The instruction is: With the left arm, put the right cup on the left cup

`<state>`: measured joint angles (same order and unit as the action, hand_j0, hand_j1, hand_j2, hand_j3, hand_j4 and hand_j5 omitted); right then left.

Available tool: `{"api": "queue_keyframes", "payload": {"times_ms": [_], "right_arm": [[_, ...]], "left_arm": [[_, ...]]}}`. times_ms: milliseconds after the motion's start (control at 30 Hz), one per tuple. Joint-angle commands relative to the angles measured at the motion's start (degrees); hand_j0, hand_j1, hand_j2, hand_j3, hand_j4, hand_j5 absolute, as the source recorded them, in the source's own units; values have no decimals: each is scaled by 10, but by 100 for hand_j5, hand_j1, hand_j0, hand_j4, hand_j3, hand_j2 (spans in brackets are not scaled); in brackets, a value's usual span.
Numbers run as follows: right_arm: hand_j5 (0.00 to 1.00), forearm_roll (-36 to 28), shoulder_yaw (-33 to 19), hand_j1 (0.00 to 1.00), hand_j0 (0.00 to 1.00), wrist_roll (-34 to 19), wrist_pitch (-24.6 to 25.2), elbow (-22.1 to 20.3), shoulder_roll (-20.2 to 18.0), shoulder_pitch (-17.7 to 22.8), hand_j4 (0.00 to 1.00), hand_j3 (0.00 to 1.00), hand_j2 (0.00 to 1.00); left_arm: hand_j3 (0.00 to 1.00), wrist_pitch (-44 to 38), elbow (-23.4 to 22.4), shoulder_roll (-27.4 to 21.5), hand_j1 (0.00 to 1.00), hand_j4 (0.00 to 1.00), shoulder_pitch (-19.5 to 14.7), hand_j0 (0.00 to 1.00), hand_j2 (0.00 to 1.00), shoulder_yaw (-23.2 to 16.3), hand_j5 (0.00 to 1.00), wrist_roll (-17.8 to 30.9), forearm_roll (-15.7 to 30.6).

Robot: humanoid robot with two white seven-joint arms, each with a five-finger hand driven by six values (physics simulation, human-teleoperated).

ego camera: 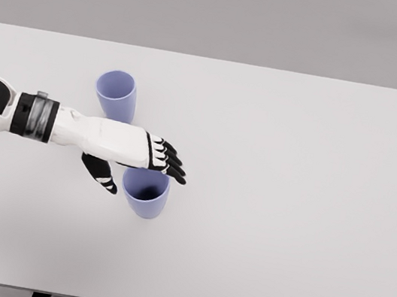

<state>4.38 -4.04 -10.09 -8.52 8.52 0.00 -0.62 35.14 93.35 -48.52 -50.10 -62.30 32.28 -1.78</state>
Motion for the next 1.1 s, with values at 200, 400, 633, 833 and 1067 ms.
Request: {"api": "queue_keyframes", "payload": {"times_ms": [200, 400, 633, 833, 1067], "right_arm": [[100, 0, 0, 100, 100, 0, 0, 0, 0, 0, 100, 100, 100], [100, 0, 0, 100, 100, 0, 0, 0, 0, 0, 100, 100, 100], [100, 0, 0, 100, 100, 0, 0, 0, 0, 0, 100, 100, 100], [100, 0, 0, 100, 100, 0, 0, 0, 0, 0, 100, 100, 100], [100, 0, 0, 100, 100, 0, 0, 0, 0, 0, 100, 100, 100]], "left_arm": [[100, -1, -6, 9, 100, 100, 1, 100, 100, -2, 100, 0, 1], [100, -1, -10, 10, 100, 100, 12, 100, 100, -1, 100, 0, 1], [54, -1, -10, 9, 54, 54, 17, 54, 54, -3, 54, 1, 1], [54, -1, -6, 8, 54, 54, 20, 54, 54, 0, 54, 0, 5], [48, -1, 18, -34, 48, 48, 13, 48, 48, 19, 48, -6, 43]]}}
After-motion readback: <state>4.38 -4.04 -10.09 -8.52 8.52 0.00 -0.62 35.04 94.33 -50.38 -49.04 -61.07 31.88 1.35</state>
